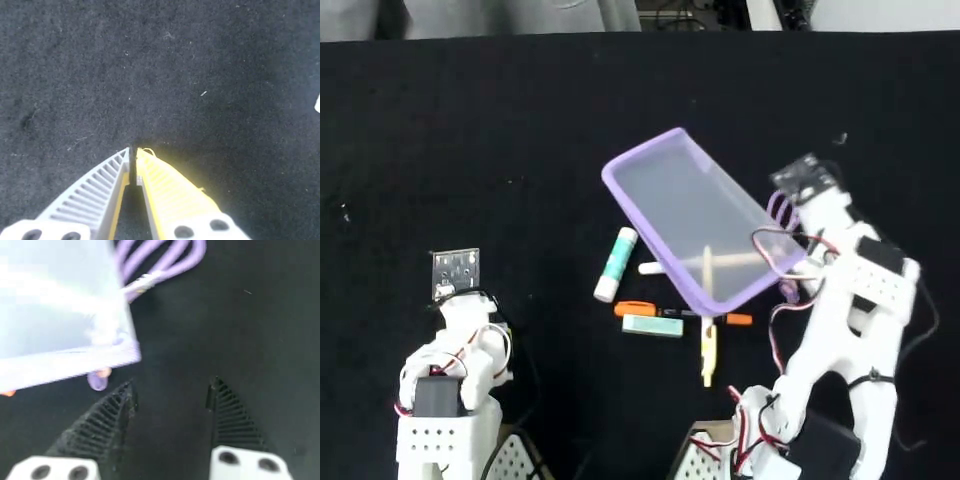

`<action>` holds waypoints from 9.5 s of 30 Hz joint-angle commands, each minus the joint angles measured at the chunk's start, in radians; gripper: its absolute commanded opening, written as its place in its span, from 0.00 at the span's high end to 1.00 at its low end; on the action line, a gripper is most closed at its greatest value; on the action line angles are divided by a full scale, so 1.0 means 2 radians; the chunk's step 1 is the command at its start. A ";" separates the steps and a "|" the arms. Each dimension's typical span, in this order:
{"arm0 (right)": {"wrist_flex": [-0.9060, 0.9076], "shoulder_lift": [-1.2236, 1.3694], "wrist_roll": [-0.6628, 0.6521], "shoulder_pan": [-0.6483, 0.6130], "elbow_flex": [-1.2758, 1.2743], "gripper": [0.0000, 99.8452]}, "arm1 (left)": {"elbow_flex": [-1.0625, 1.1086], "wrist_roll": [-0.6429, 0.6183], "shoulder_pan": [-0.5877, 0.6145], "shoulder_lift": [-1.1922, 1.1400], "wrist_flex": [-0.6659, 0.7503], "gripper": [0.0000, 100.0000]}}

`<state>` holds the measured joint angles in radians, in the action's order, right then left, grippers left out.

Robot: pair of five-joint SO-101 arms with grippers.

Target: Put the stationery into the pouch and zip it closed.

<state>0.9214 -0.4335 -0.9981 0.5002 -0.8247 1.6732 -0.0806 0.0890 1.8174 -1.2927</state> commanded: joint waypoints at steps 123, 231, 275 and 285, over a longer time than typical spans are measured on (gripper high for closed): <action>0.363 0.336 0.046 0.041 0.949 0.99 | 0.013 0.001 -0.005 0.002 0.009 0.97; 0.260 -0.113 0.226 -0.503 0.172 0.99 | -0.026 0.171 -0.179 0.004 0.216 0.72; 0.256 -0.110 0.222 -0.468 0.155 0.99 | -0.016 0.055 -0.213 0.002 0.346 0.69; 0.258 -0.110 0.221 -0.468 0.155 0.99 | -0.020 0.076 -0.251 0.002 0.347 0.69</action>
<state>1.4354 -0.6590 -0.5562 -0.4526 -0.5424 1.6548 0.0299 -0.3621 1.8159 -0.6252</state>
